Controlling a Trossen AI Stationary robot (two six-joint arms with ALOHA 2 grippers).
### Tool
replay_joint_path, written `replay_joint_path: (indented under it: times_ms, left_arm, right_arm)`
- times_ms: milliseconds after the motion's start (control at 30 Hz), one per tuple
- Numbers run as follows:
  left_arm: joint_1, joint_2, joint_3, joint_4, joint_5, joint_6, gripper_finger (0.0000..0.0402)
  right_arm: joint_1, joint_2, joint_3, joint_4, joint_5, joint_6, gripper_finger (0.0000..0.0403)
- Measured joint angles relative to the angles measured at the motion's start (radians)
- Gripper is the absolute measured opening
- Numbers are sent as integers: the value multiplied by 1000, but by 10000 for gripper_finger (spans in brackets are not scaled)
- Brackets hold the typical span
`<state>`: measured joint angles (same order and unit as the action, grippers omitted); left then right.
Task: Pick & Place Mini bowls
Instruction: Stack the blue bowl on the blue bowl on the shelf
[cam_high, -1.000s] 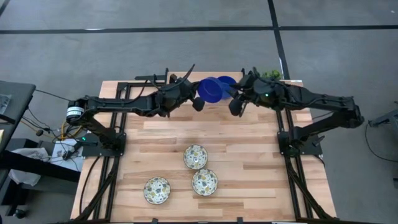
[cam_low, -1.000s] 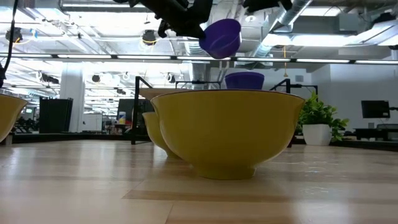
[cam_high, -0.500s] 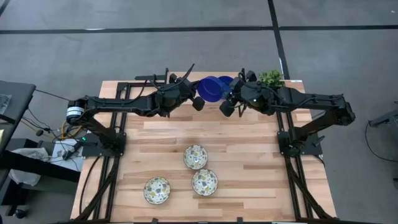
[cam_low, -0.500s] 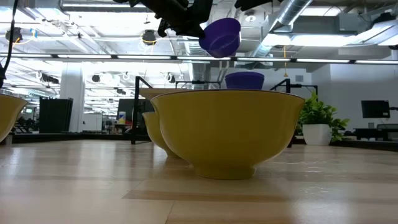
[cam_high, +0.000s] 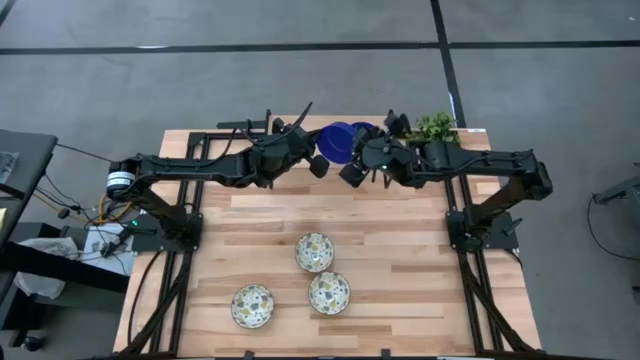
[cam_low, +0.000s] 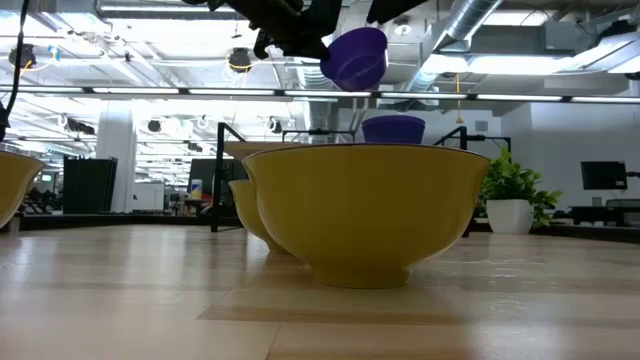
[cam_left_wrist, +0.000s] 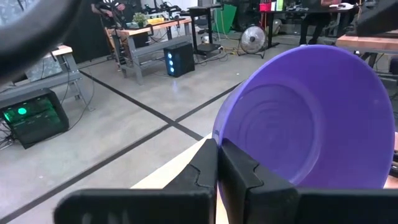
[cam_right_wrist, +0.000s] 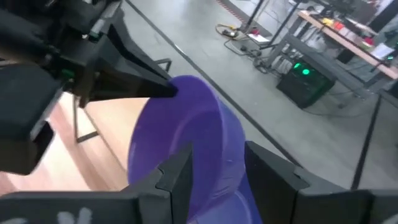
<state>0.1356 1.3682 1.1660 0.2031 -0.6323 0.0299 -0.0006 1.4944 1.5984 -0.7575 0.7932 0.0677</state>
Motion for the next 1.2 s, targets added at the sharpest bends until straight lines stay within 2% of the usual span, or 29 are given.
replay_joint_path:
  times_ms: [300, 733, 1067, 1200]
  left_arm:
    - [-11, 0, 0, 2, 0, 0, 4]
    - [-36, 0, 0, 28, -4, 0, 4]
    - [-52, 0, 0, 52, -3, 0, 4]
    - [-57, 0, 0, 53, -3, 0, 4]
  right_arm:
    - [-1, -2, 0, -23, 45, 3, 127]
    - [-26, 0, 0, -51, 30, 38, 129]
    - [-28, 0, 0, -50, 9, 40, 97]
    - [-28, 0, -1, -50, 8, 40, 65]
